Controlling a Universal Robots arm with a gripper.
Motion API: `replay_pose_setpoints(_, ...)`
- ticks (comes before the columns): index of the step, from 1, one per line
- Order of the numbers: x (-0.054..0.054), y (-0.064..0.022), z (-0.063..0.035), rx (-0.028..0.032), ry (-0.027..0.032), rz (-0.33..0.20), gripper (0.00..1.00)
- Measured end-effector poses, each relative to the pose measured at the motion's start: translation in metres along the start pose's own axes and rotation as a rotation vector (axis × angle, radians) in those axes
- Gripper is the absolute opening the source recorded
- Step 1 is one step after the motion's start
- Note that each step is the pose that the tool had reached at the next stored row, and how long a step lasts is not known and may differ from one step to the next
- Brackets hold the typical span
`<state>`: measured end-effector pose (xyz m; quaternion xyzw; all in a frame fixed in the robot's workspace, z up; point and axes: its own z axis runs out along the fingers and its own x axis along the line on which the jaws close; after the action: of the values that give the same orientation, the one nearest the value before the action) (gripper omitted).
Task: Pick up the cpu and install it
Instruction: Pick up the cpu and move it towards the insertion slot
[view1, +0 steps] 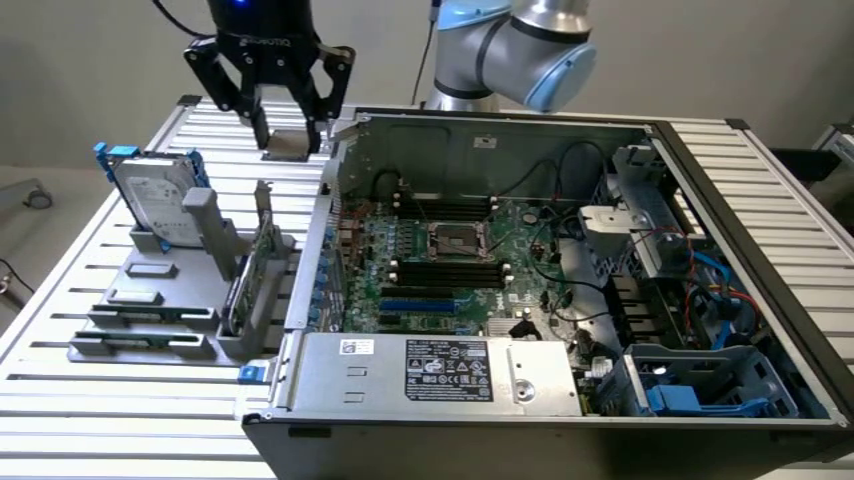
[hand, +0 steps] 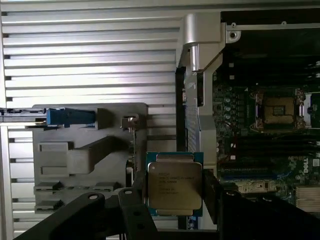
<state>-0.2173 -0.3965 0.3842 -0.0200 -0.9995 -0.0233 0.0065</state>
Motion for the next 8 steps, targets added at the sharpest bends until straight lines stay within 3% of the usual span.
replay_pose_setpoints(8,-0.036,0.0067,-0.0002,-0.0002,0.0006,0.000,0.55)
